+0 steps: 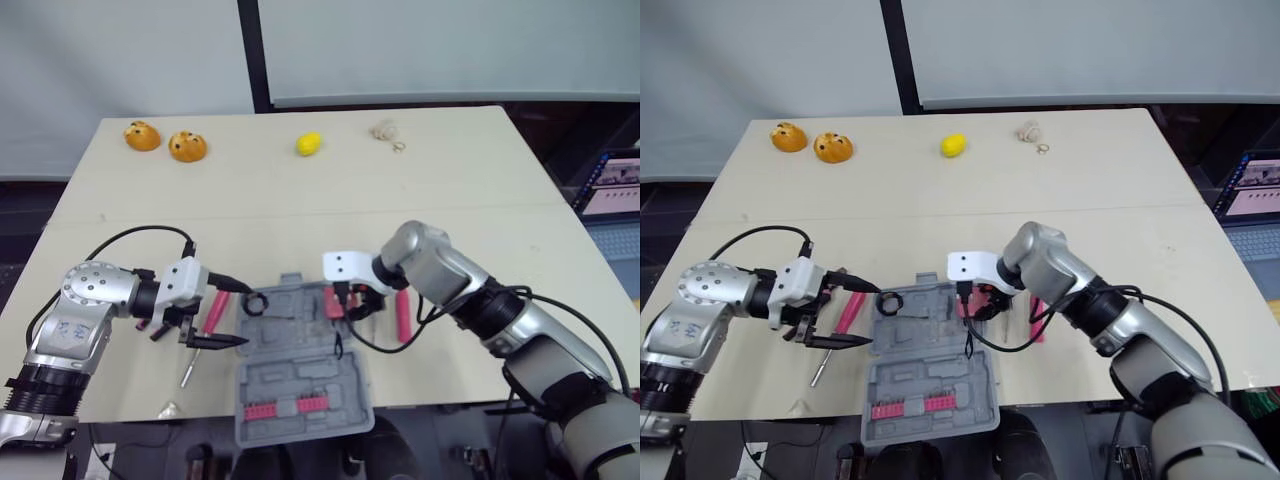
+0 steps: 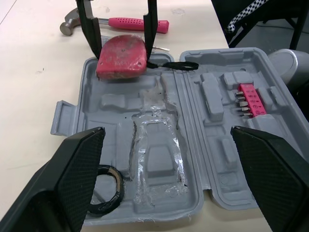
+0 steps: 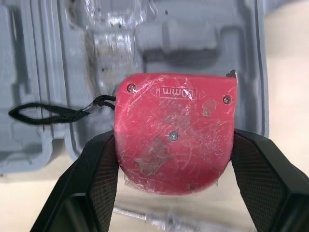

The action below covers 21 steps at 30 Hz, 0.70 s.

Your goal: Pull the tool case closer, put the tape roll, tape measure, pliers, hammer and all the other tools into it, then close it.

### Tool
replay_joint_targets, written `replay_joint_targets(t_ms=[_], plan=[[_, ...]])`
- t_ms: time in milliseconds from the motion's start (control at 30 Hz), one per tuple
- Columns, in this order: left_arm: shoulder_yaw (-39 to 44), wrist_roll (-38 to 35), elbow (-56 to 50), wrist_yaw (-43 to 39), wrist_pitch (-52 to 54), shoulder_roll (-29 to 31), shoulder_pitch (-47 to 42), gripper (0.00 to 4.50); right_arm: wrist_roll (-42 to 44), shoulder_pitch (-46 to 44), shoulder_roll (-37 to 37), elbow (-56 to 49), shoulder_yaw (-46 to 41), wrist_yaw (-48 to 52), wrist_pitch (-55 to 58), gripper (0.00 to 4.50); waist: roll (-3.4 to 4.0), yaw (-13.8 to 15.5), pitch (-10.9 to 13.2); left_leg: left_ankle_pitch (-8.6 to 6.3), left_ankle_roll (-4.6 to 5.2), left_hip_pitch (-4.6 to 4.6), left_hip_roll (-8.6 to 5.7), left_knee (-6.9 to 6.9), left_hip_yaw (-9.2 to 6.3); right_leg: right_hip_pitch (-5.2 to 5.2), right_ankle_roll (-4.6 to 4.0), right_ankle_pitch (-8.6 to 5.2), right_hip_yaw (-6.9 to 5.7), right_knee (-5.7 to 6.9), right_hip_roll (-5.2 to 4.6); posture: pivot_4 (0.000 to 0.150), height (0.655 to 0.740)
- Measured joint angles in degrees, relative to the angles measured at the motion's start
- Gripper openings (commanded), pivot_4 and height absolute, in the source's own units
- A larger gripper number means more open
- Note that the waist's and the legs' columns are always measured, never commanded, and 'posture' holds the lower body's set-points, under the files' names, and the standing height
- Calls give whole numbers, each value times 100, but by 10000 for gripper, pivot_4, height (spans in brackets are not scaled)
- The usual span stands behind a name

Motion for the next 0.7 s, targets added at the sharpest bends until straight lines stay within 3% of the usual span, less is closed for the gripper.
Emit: replay_joint_targets(t_ms=[700], plan=[[1, 12, -25, 116, 16, -1, 16, 45000, -680, -129, 648, 623, 157, -103, -268, 29196, 1, -117, -1, 2, -4, -3, 1, 0, -12, 2, -1, -1, 6, 1, -5, 1500, 7292]])
